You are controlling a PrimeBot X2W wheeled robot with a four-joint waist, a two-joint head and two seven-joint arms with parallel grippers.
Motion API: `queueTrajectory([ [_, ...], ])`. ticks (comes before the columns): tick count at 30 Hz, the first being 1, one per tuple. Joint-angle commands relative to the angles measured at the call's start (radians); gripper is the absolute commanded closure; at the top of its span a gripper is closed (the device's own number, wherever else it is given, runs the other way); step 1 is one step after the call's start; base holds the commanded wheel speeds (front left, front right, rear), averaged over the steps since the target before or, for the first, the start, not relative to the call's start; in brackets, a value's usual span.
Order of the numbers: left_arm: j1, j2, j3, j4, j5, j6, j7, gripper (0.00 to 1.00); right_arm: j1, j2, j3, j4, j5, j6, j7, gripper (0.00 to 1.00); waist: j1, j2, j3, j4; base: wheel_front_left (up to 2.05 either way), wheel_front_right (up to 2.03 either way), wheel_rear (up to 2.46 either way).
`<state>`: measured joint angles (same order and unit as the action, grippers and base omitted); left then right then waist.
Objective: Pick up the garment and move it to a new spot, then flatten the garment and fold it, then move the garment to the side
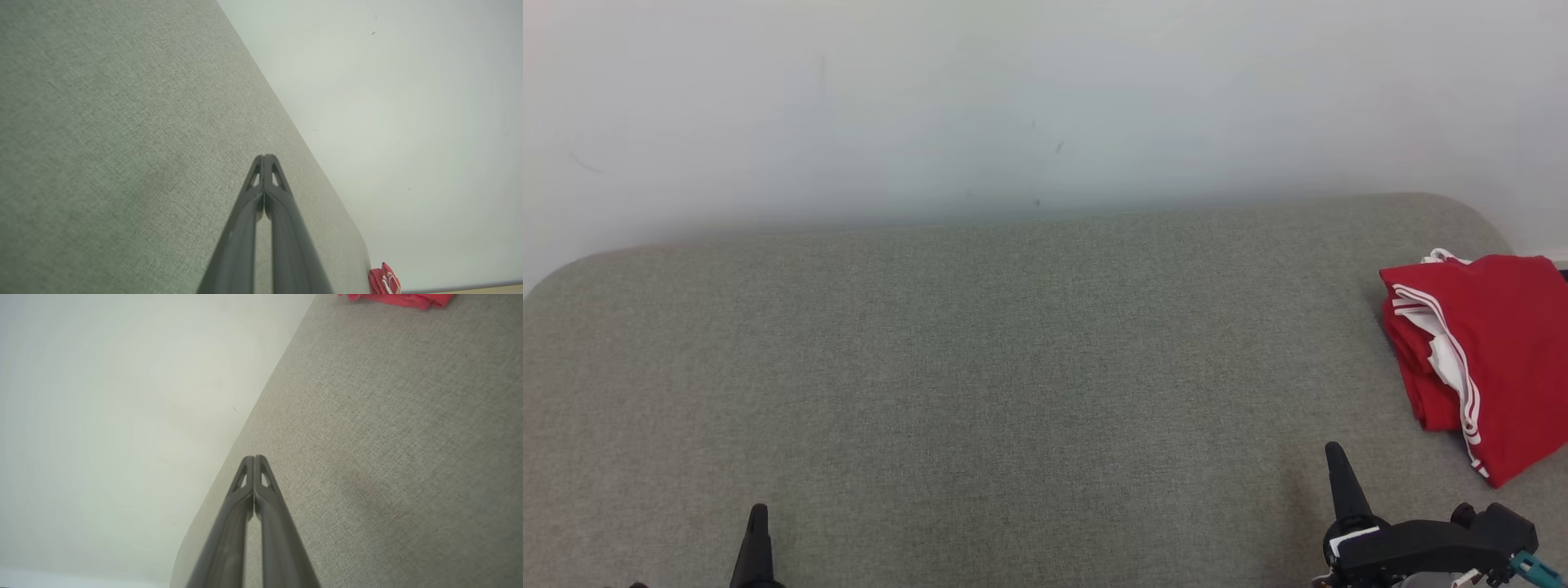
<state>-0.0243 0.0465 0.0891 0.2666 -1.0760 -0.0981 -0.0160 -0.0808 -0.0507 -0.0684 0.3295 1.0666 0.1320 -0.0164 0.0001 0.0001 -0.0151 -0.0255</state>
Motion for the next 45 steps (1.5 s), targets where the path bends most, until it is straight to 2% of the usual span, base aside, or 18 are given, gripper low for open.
queueTrajectory([
  [1, -0.020, 0.004, 0.003, -0.013, -0.026, -0.008, 0.003, 1.00, -0.017, 0.000, -0.003, -0.015, 0.020, -0.001, 0.005, 1.00, 0.0000, -0.0001, 0.000, 0.000, 0.00, 0.00, 0.00],
  [30, -0.061, 0.005, 0.016, -0.019, -0.312, -0.023, 0.076, 1.00, -0.025, 0.001, -0.028, -0.055, 0.313, -0.002, 0.077, 1.00, 0.0000, -0.0001, 0.009, 0.013, 0.00, 0.00, 0.00],
  [45, -0.075, 0.005, 0.022, -0.021, -0.423, -0.028, 0.104, 1.00, -0.028, 0.001, -0.037, -0.073, 0.429, -0.002, 0.105, 1.00, 0.0000, -0.0001, 0.013, 0.018, 0.00, 0.00, 0.00],
])
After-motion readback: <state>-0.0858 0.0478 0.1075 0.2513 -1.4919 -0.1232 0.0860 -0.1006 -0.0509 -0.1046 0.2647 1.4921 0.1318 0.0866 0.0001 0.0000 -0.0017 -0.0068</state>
